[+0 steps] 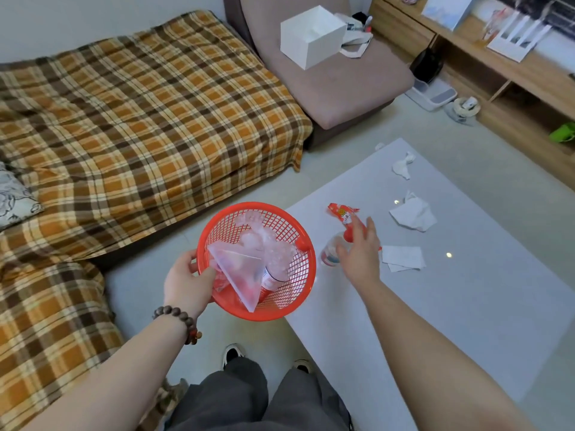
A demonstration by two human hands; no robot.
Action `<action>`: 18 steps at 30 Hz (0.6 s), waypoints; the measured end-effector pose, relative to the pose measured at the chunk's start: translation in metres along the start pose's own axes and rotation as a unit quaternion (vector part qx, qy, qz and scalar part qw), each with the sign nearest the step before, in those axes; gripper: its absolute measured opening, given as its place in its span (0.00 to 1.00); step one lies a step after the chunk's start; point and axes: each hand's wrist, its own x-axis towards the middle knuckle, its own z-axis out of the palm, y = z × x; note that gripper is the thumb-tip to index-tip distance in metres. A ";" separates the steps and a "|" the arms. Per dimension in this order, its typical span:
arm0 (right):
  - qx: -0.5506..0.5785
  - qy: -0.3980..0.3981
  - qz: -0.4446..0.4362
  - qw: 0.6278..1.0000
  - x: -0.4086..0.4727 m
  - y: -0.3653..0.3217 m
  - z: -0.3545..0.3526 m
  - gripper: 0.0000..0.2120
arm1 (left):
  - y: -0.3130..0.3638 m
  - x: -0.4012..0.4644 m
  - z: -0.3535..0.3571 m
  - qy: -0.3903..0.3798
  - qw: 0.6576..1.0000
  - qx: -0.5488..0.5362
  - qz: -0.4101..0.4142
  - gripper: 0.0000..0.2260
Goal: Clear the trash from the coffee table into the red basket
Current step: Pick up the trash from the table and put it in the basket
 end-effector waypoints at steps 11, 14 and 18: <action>-0.030 -0.064 0.083 0.994 0.043 -0.003 0.030 0.11 | -0.002 0.054 -0.043 0.001 1.000 0.016 -0.008 0.13; -0.033 -0.006 0.083 0.996 0.028 -0.016 0.018 0.10 | 0.000 0.061 -0.045 -0.004 1.000 0.017 -0.007 0.17; 0.104 0.168 -0.001 0.980 -0.006 -0.068 -0.014 0.09 | 0.011 0.063 -0.041 -0.008 1.000 0.008 -0.007 0.15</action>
